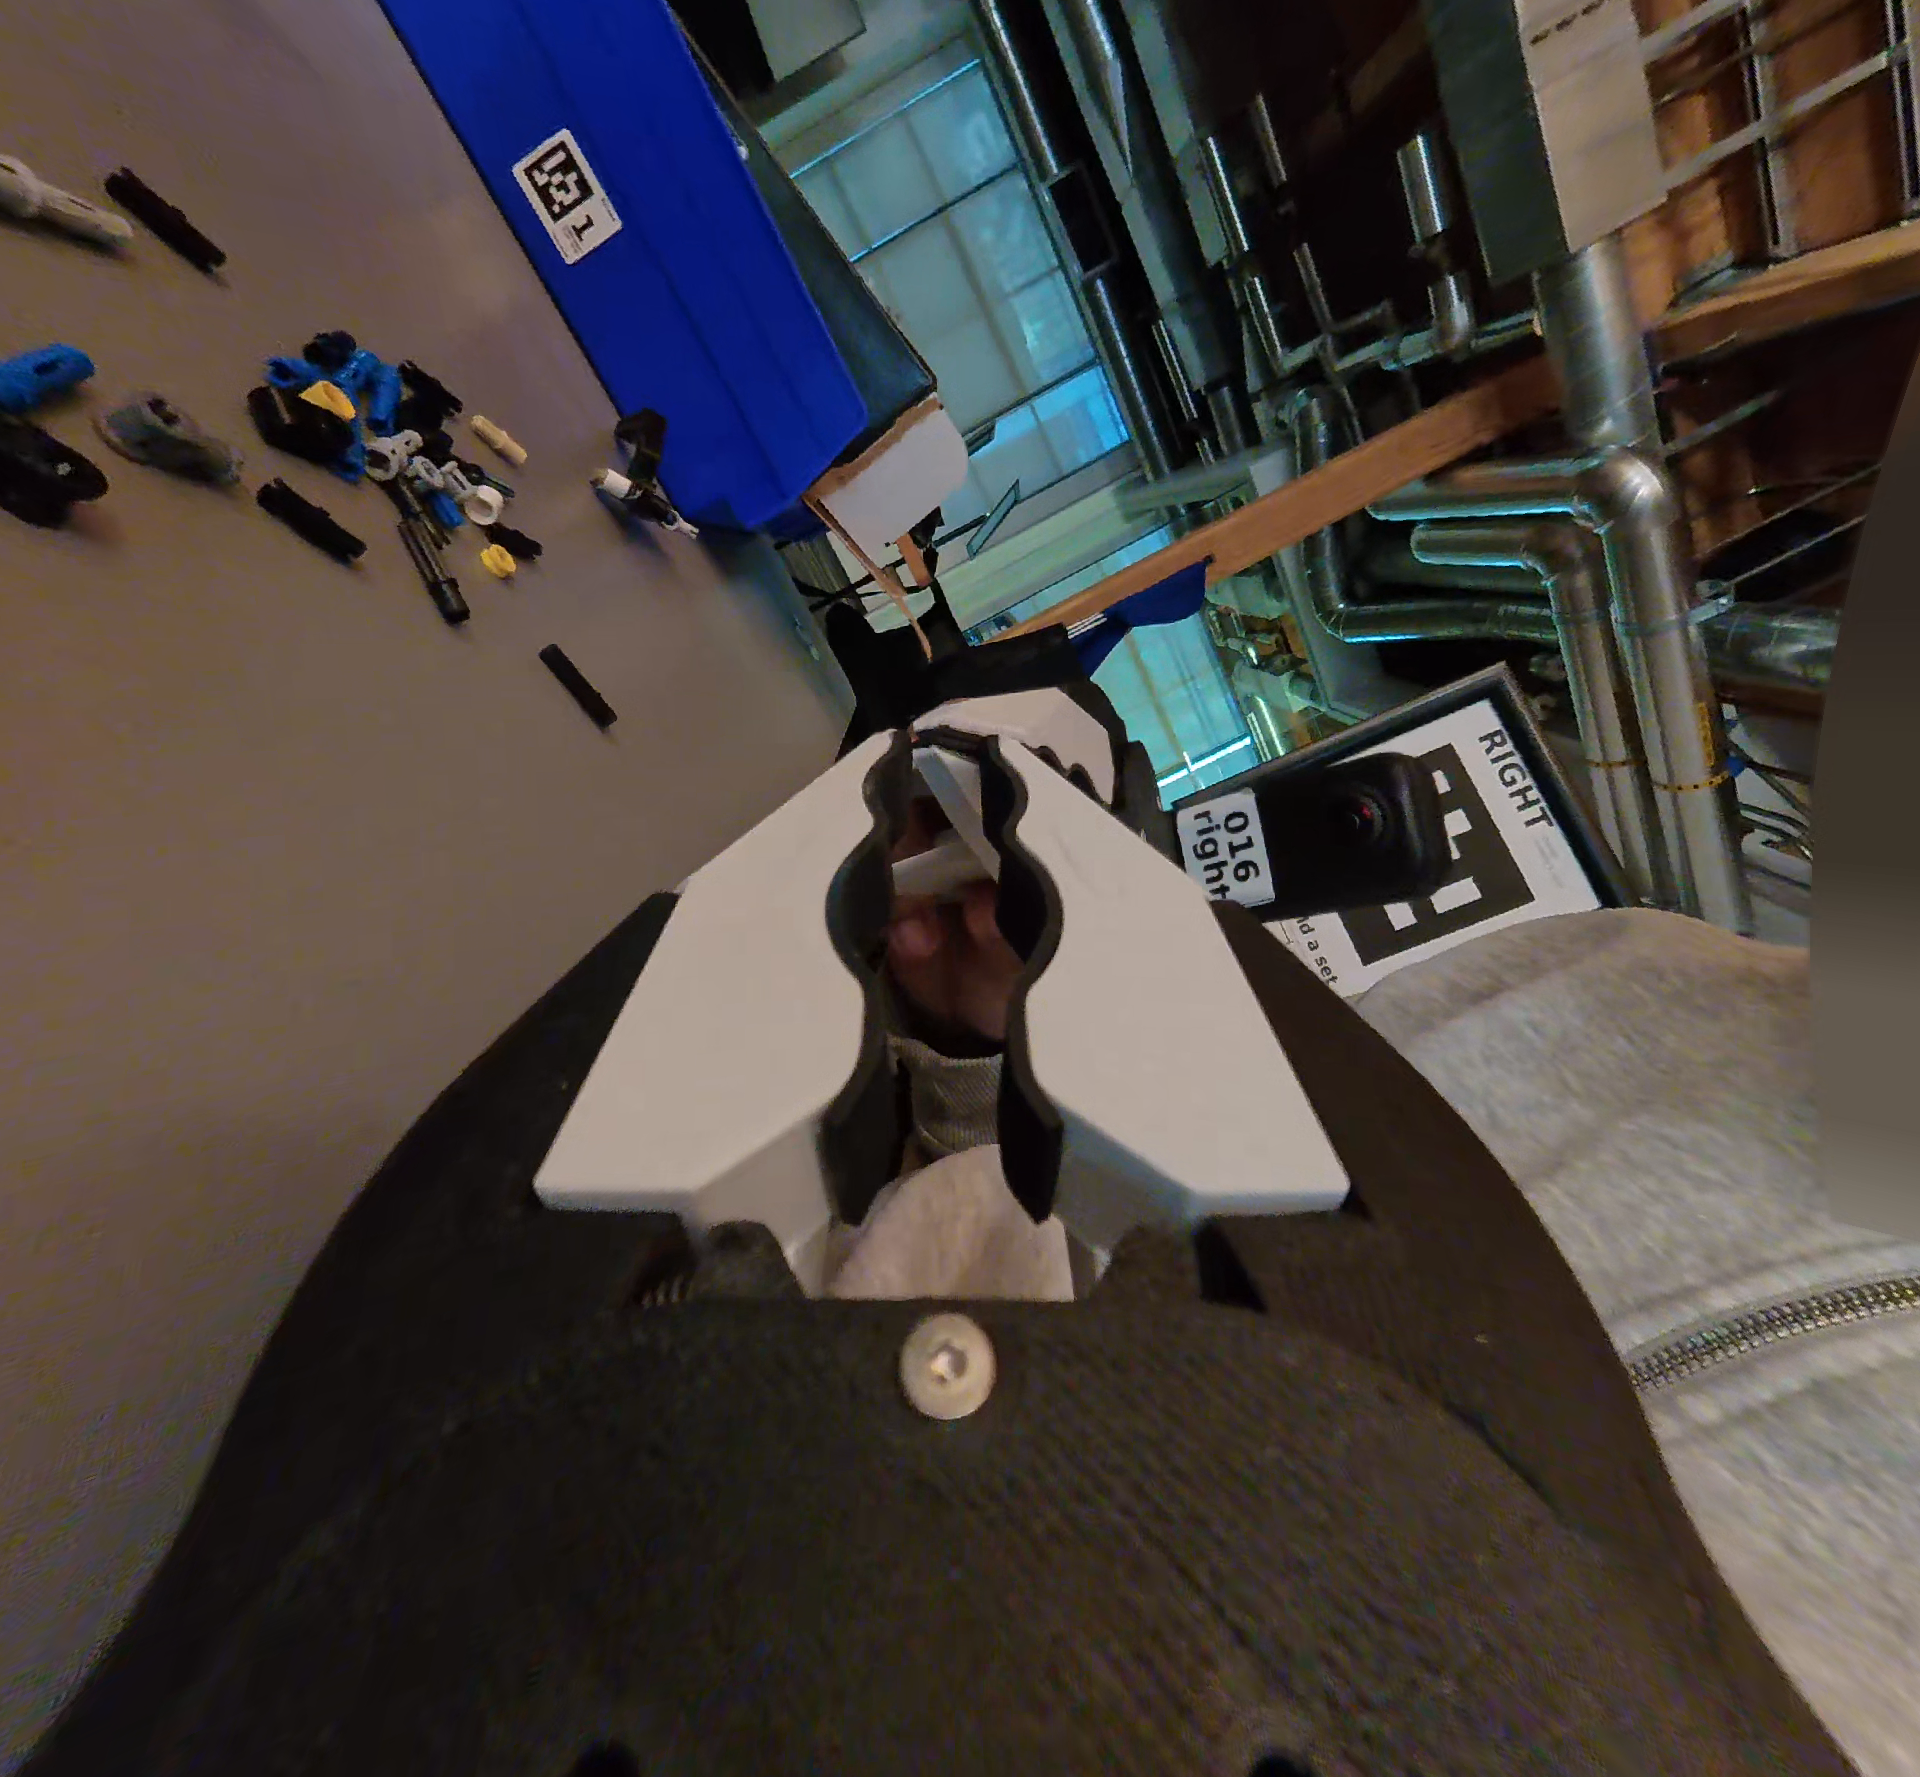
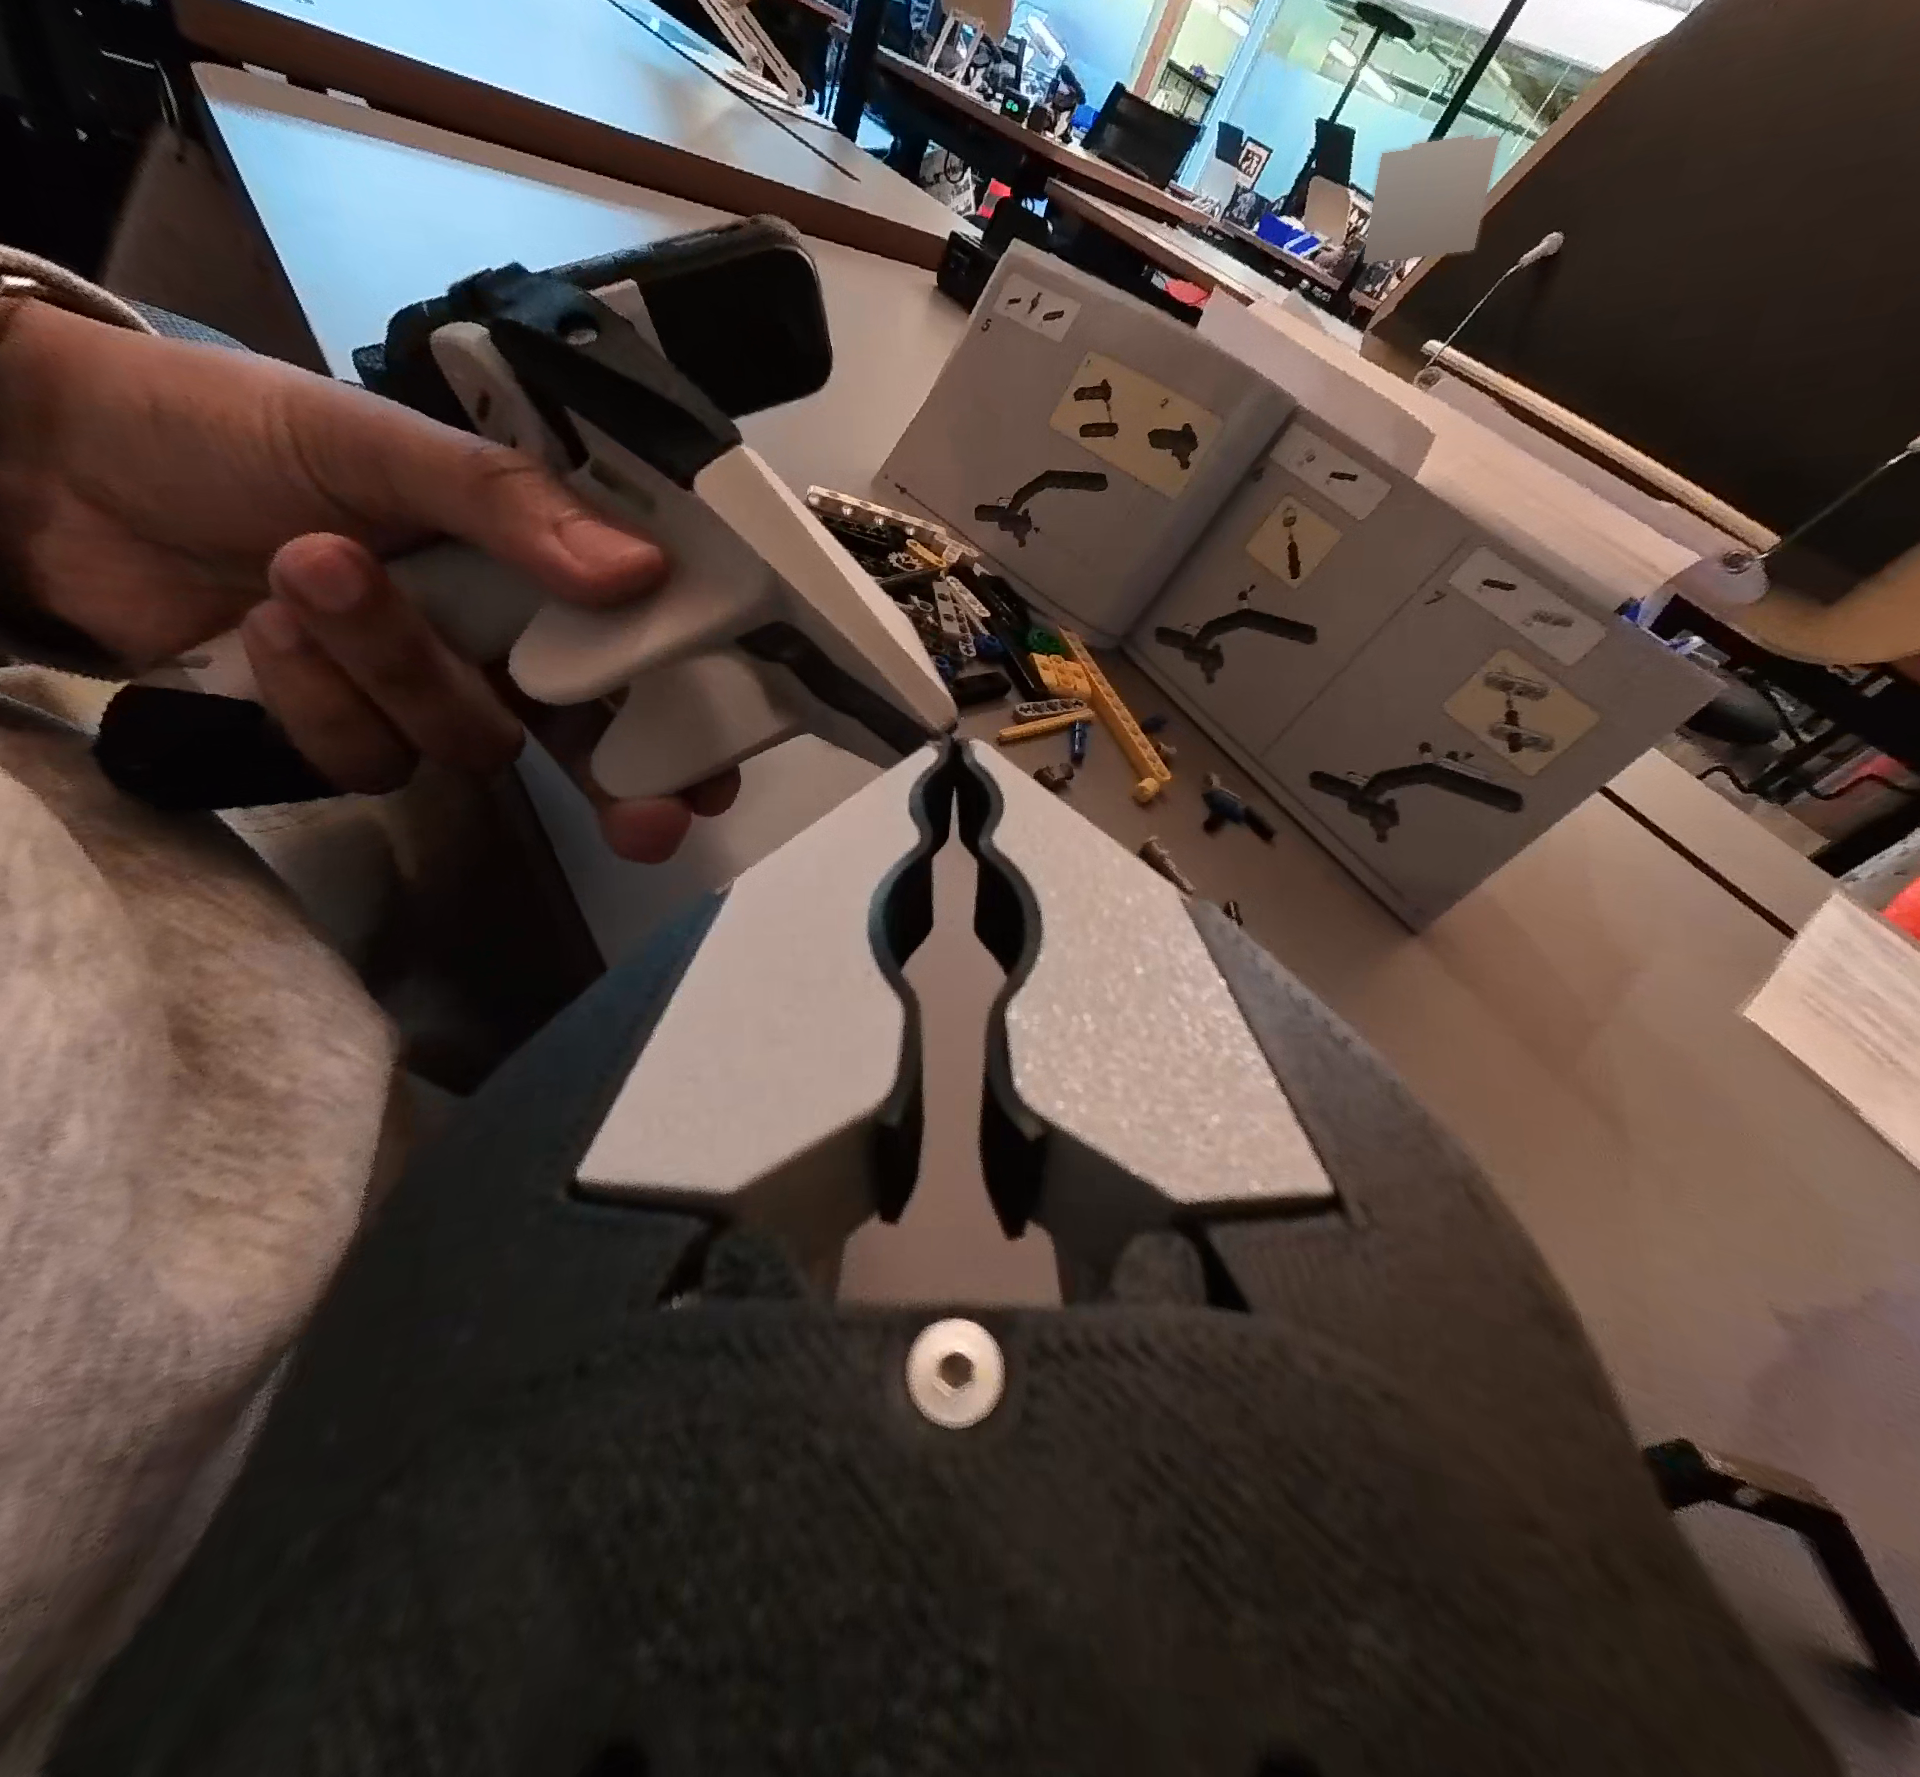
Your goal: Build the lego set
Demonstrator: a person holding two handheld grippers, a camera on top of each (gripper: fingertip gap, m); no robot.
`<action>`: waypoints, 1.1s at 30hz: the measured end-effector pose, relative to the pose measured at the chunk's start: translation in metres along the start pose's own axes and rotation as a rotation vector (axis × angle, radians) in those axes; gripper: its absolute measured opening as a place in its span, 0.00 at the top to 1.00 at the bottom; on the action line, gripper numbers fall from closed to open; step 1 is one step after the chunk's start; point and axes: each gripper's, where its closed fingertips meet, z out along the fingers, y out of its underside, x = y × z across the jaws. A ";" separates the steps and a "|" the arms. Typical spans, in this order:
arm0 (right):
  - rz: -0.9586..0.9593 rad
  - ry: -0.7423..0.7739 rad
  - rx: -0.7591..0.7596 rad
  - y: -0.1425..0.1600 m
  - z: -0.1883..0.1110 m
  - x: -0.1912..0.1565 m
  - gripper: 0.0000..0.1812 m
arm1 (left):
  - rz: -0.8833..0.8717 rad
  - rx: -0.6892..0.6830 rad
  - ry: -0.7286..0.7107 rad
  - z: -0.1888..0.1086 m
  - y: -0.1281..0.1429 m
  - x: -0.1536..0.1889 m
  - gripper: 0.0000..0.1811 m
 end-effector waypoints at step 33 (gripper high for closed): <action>0.071 0.101 0.040 -0.014 0.014 0.032 1.00 | 0.621 0.124 -1.338 -0.399 -0.402 -0.161 0.83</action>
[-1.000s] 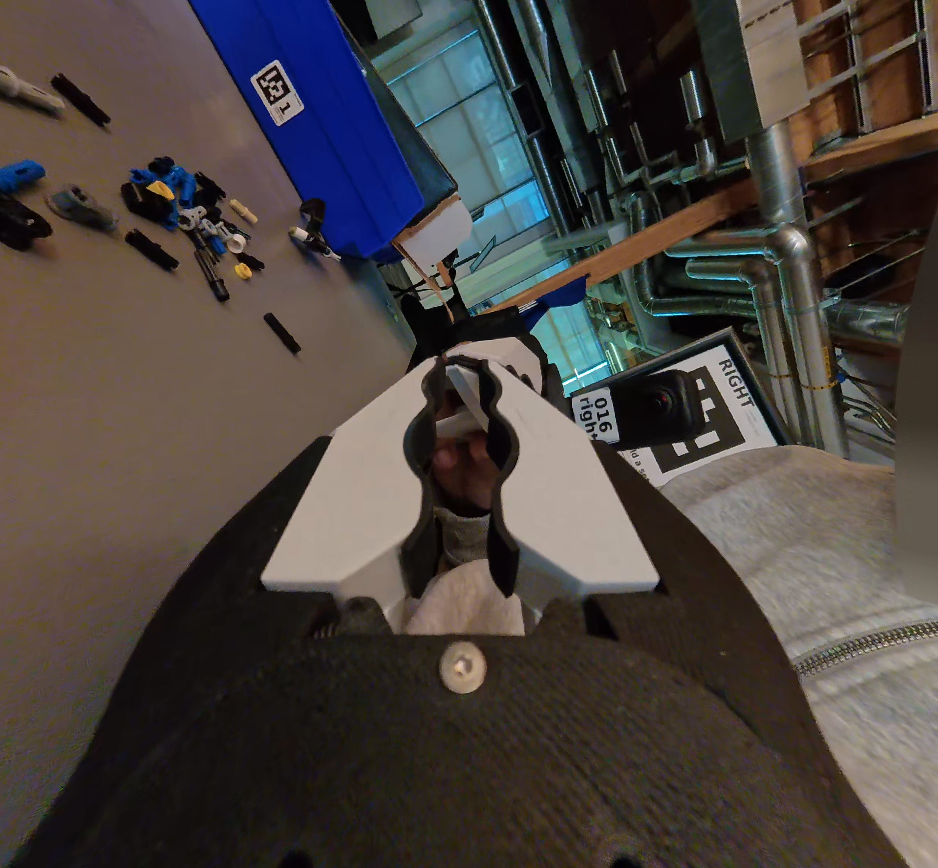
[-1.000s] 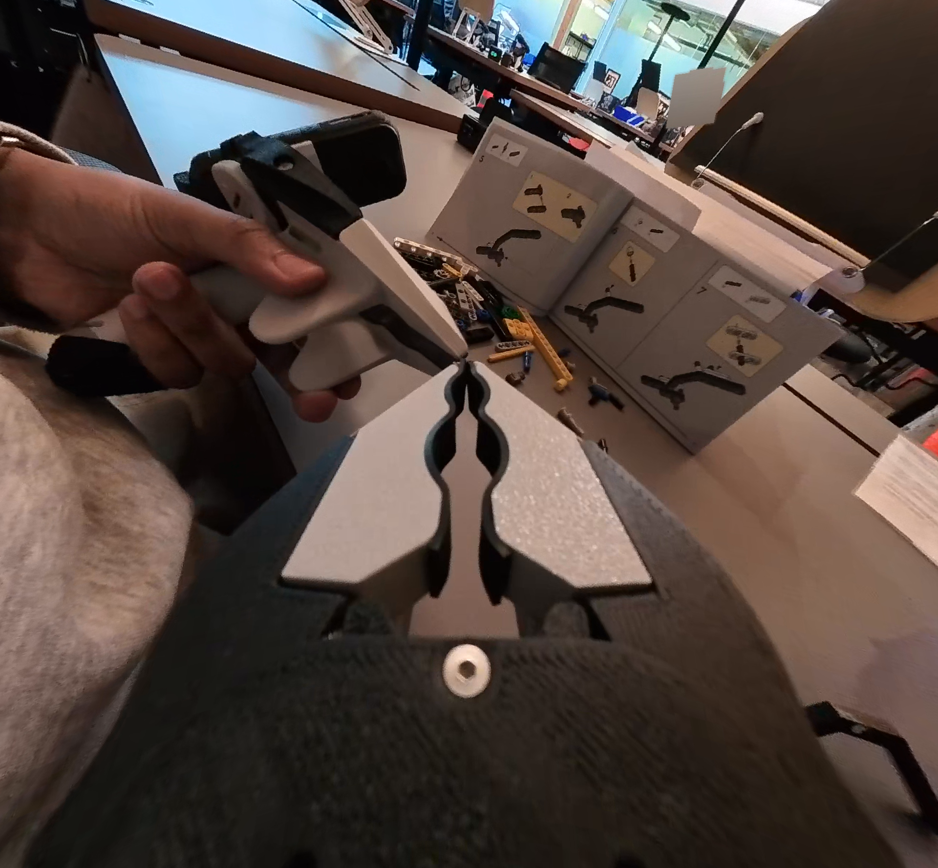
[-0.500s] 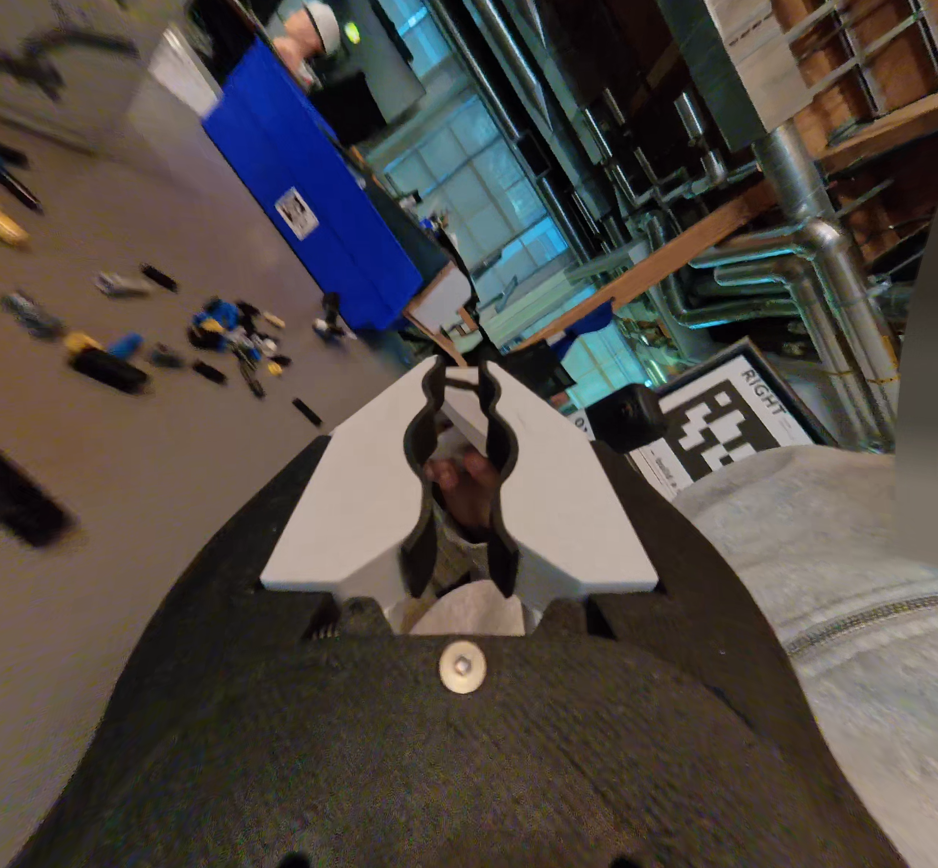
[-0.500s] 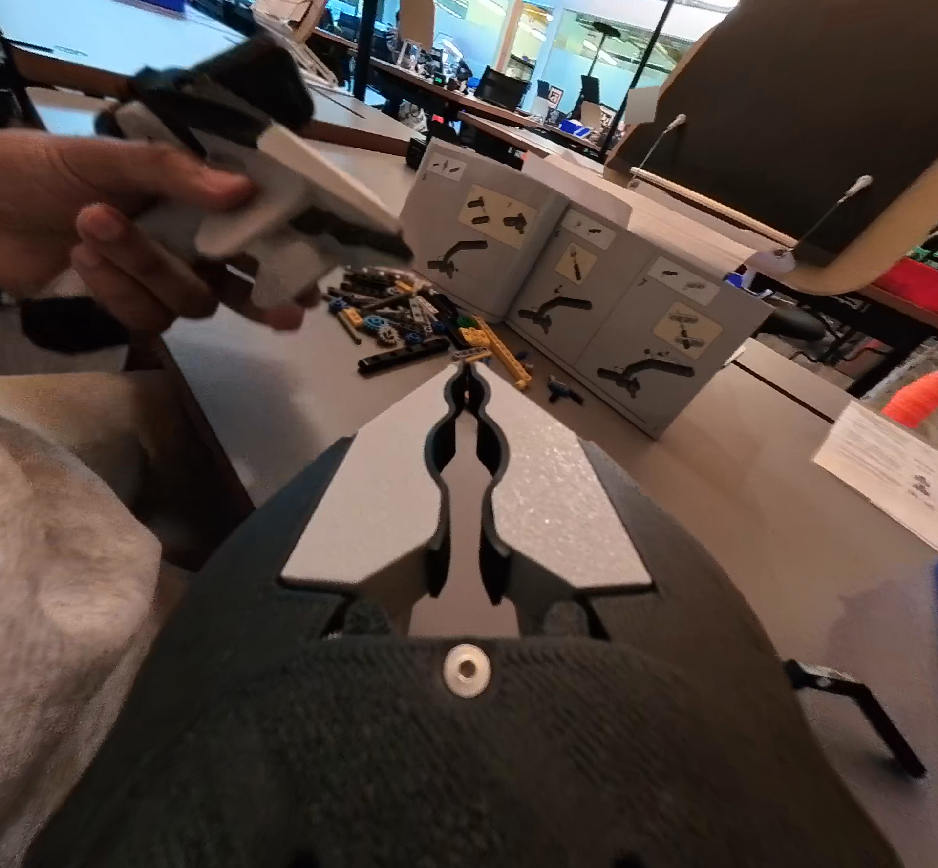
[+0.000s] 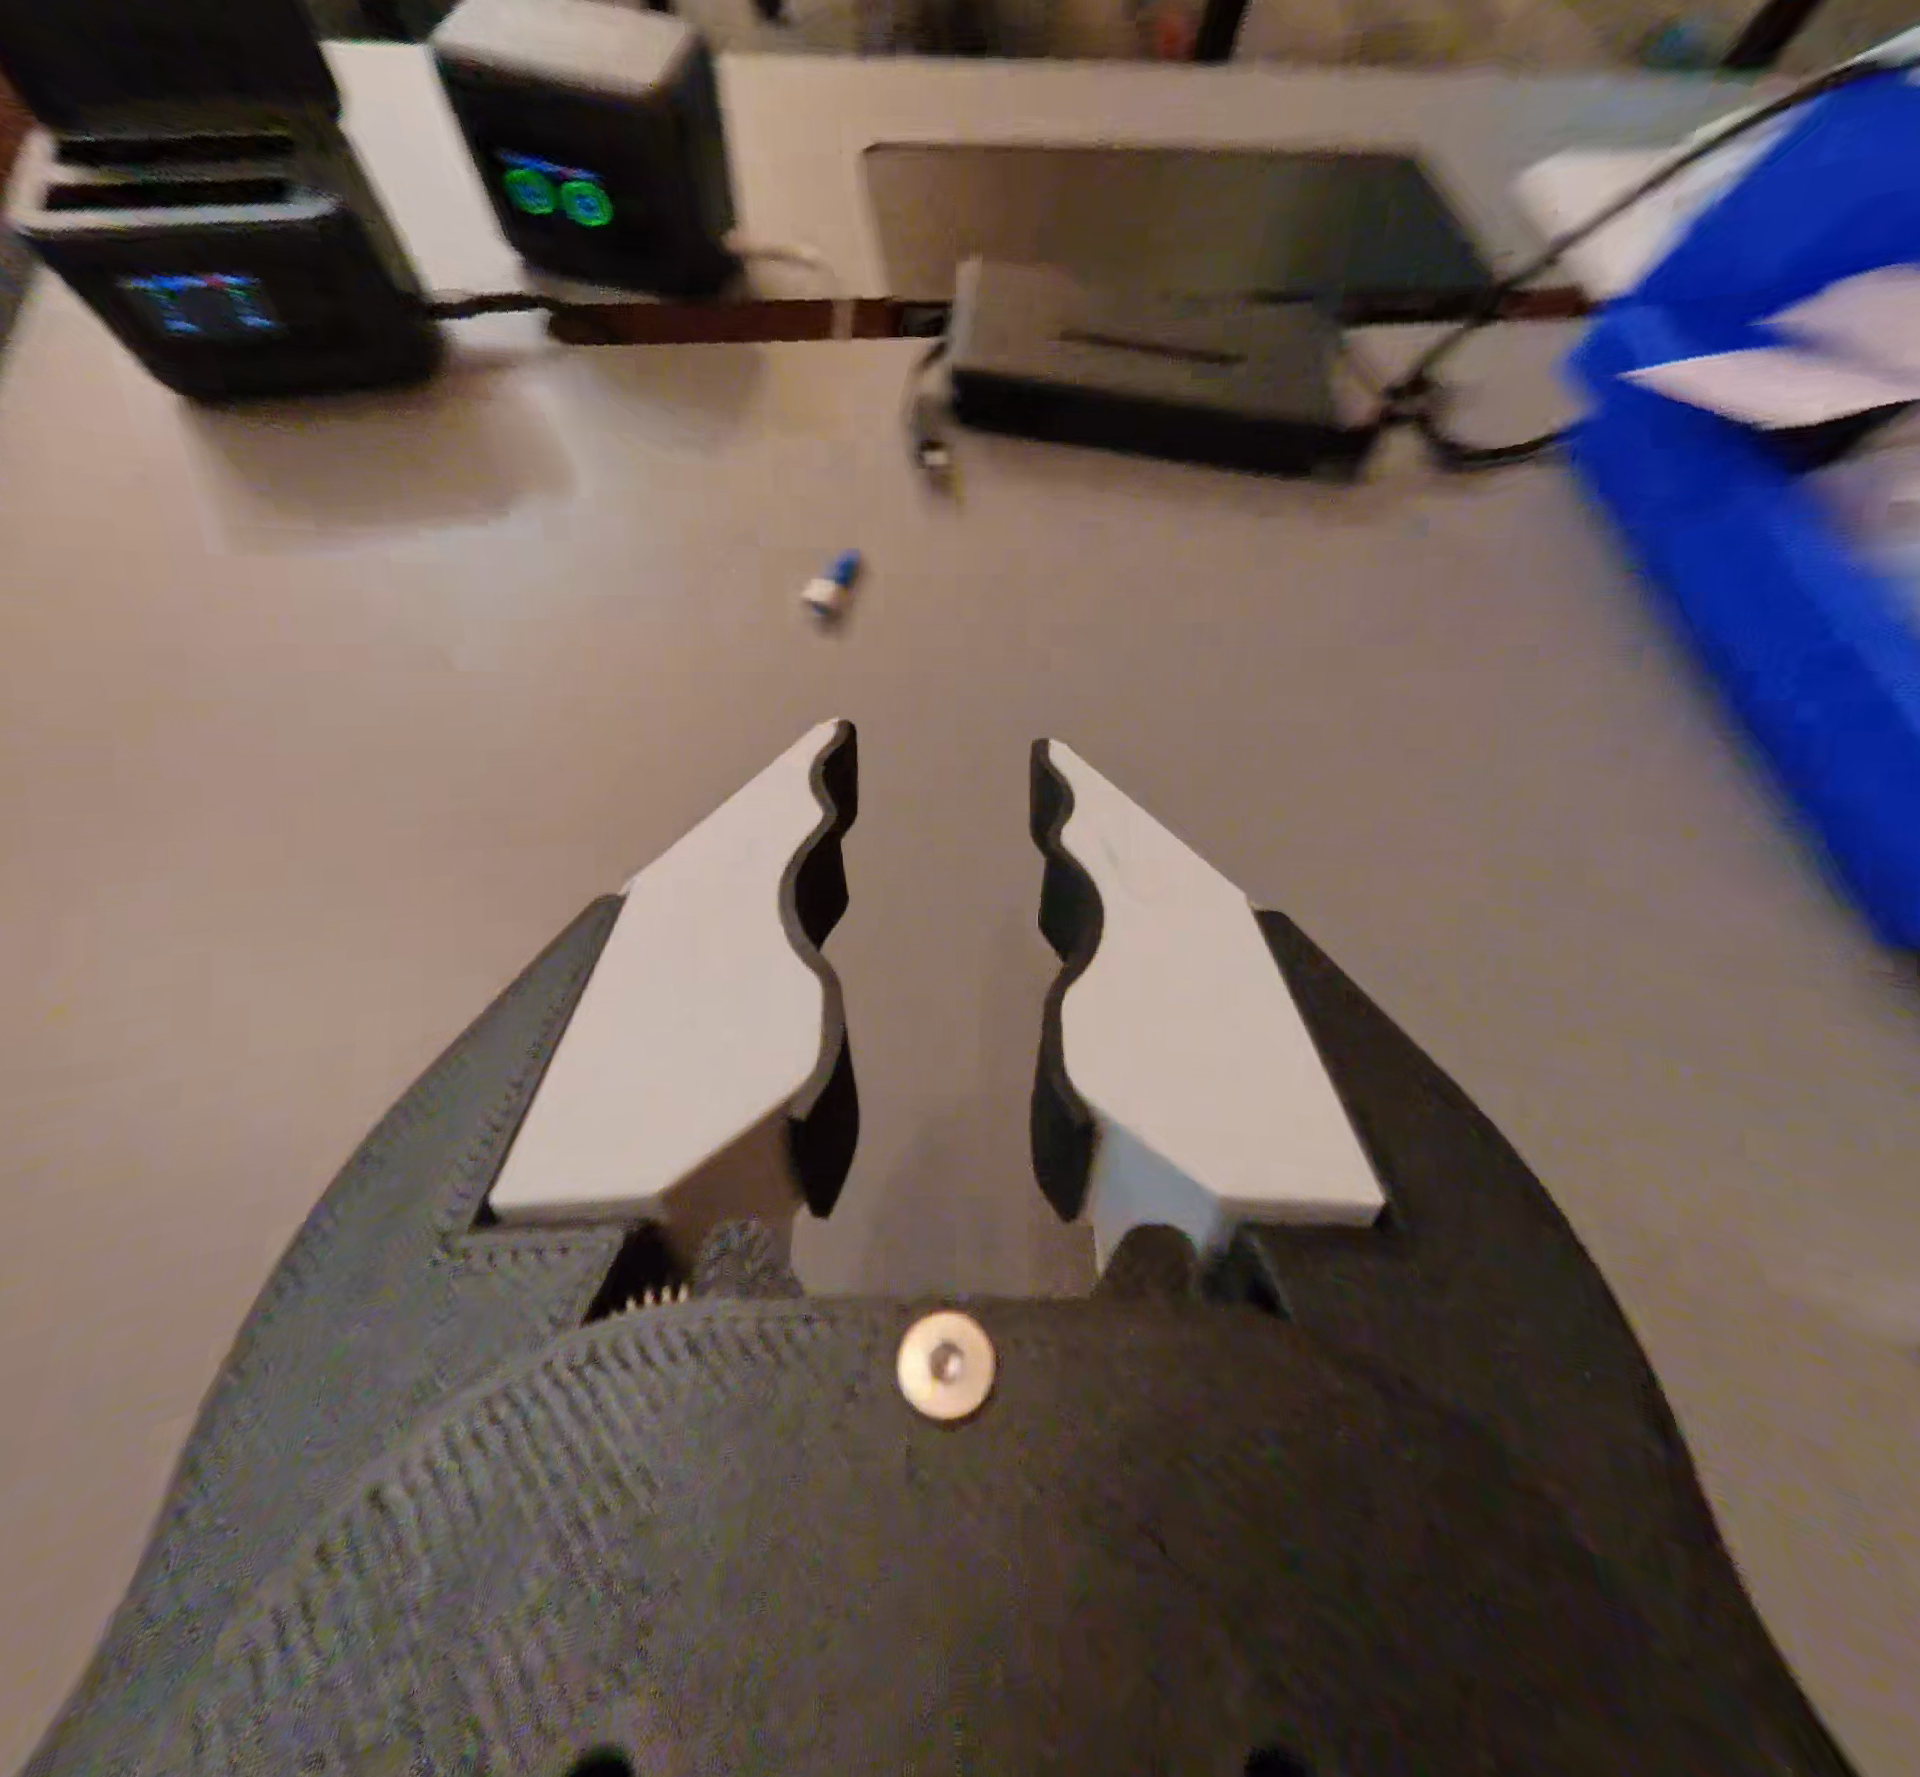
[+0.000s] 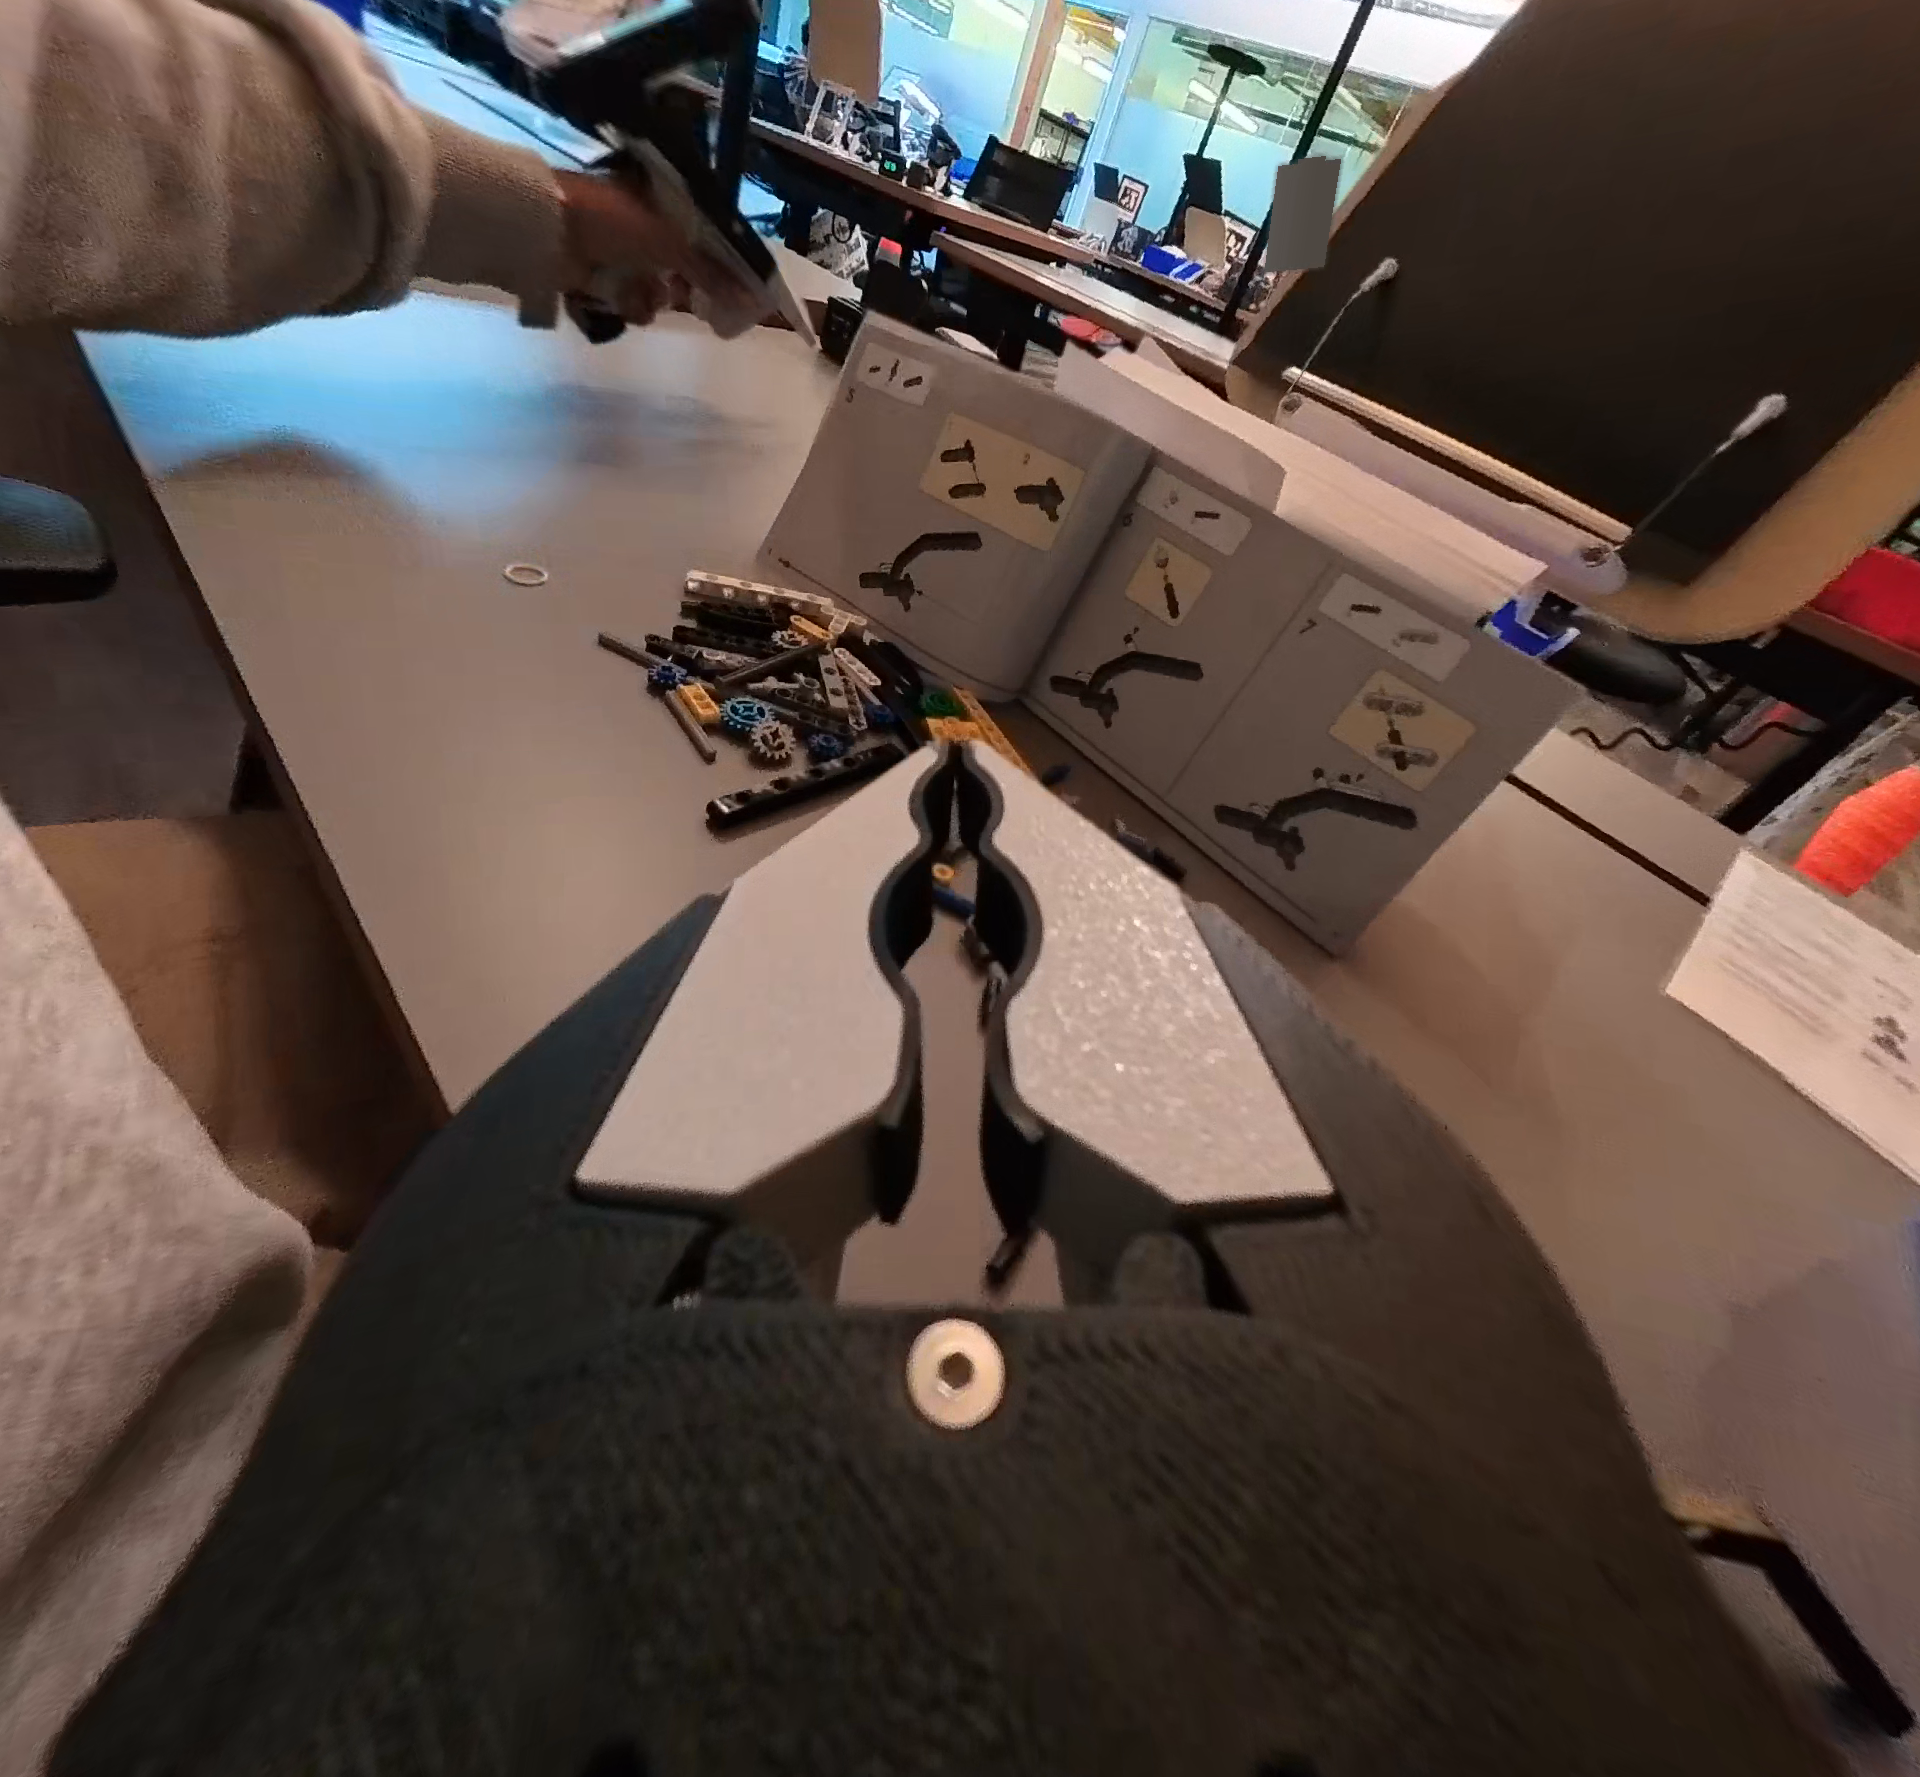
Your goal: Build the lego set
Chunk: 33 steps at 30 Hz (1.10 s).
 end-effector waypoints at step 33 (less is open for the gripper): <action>0.056 -0.288 0.107 -0.024 0.007 -0.043 0.86 | 0.479 0.064 0.544 -0.168 0.059 0.282 0.97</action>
